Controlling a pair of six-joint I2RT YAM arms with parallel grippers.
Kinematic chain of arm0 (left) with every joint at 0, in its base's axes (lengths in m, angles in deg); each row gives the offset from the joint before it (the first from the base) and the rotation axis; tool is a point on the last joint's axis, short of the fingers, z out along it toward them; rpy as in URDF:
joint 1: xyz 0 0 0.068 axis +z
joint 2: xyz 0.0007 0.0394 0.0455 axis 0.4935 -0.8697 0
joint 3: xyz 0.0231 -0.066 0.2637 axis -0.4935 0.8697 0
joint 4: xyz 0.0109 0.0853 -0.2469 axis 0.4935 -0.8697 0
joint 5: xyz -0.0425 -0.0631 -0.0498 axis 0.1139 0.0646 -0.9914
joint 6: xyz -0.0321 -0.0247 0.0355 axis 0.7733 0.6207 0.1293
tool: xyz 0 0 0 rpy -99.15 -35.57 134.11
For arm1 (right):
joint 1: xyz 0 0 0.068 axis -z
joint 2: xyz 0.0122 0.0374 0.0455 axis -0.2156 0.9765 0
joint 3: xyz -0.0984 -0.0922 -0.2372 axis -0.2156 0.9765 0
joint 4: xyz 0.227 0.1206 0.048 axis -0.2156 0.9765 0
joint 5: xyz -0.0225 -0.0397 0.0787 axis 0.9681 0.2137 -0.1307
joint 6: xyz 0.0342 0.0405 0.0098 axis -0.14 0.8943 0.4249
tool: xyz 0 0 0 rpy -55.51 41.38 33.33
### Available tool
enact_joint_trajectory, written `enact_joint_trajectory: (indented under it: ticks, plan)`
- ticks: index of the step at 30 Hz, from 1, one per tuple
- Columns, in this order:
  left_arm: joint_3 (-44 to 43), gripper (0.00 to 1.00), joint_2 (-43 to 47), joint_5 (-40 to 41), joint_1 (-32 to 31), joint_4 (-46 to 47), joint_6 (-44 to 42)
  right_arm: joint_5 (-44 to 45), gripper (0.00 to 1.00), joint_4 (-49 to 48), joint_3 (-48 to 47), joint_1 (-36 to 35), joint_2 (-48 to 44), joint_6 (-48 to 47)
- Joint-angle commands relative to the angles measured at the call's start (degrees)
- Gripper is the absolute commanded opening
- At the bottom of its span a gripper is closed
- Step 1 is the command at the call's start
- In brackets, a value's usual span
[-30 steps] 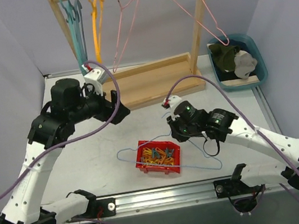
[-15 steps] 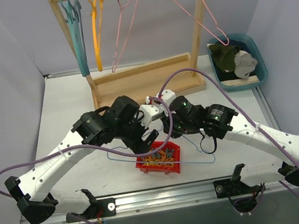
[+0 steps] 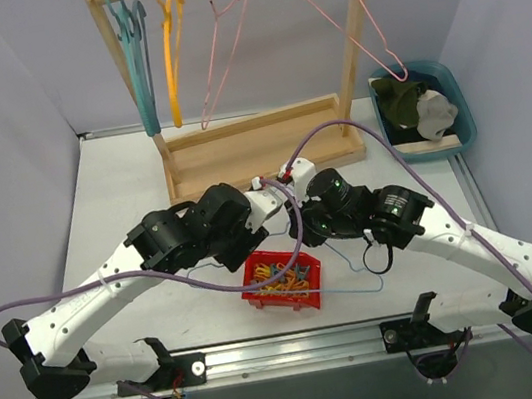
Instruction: Remove the underwear clipped to the hanger
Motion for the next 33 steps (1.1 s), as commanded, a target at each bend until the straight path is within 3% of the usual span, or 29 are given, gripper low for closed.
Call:
enact_joint_trajectory:
  ticks: [1, 2, 3, 5, 6, 7, 11, 12, 13, 14, 19, 23, 27, 33]
  plan:
    - [0.7, 0.59, 2.6, -3.5, -0.6, 2.0, -0.7, -3.1, 0.0, -0.9, -3.2, -0.2, -2.8, 0.2]
    - [1.0, 0.54, 2.8, -4.3, -0.6, 2.1, -0.9, -3.6, 0.0, -1.1, -3.3, -0.2, -3.3, 0.3]
    - [1.1, 0.41, 3.0, -4.9, -0.6, 2.1, -0.9, -3.8, 0.0, -1.6, -3.7, -0.2, -3.6, 0.4]
    - [1.4, 0.26, 3.1, -5.1, -0.6, 1.7, -0.8, -3.7, 0.0, -1.7, -3.8, -0.2, -4.5, 0.9]
    - [1.6, 0.05, 3.3, -4.7, -0.6, 1.6, -0.7, -3.4, 0.0, -2.2, -3.8, -0.1, -4.8, 1.3]
    - [1.8, 0.03, 3.3, -3.2, -0.6, 1.3, -0.5, -3.1, 0.0, -2.4, -3.9, -0.1, -5.3, 1.6]
    - [2.9, 0.03, 4.3, 0.1, -0.6, 1.8, 0.5, -0.4, 0.45, -3.0, -3.9, 0.2, -7.6, 3.0]
    - [3.2, 0.03, 5.4, 0.8, -0.6, 2.0, 0.6, 0.7, 0.68, -3.0, -3.8, 0.2, -8.2, 3.6]
    - [3.5, 0.03, 6.1, 1.1, -0.6, 2.6, 0.5, 2.9, 0.79, -2.8, -3.7, 0.2, -8.7, 4.1]
    - [3.6, 0.03, 6.8, 1.5, -0.6, 2.7, 0.5, 5.9, 0.97, -2.7, -2.9, 0.5, -10.2, 4.5]
    - [3.7, 0.03, 13.7, 1.4, -0.6, 3.0, 0.0, 9.2, 1.0, -2.2, 0.7, 1.1, -15.9, 3.8]
    - [4.7, 0.03, 19.7, -6.1, -0.6, 1.4, -4.0, 6.1, 1.0, -2.2, 3.0, 1.3, -20.6, 0.0]
    - [4.5, 0.03, 26.8, -15.0, -0.6, -1.8, -5.8, -4.6, 1.0, -1.7, 2.2, 1.3, -22.8, -2.5]
    - [3.1, 0.02, 34.1, -19.2, -0.6, -6.0, -6.9, -28.5, 1.0, 0.3, 1.3, 1.3, -23.6, -4.3]
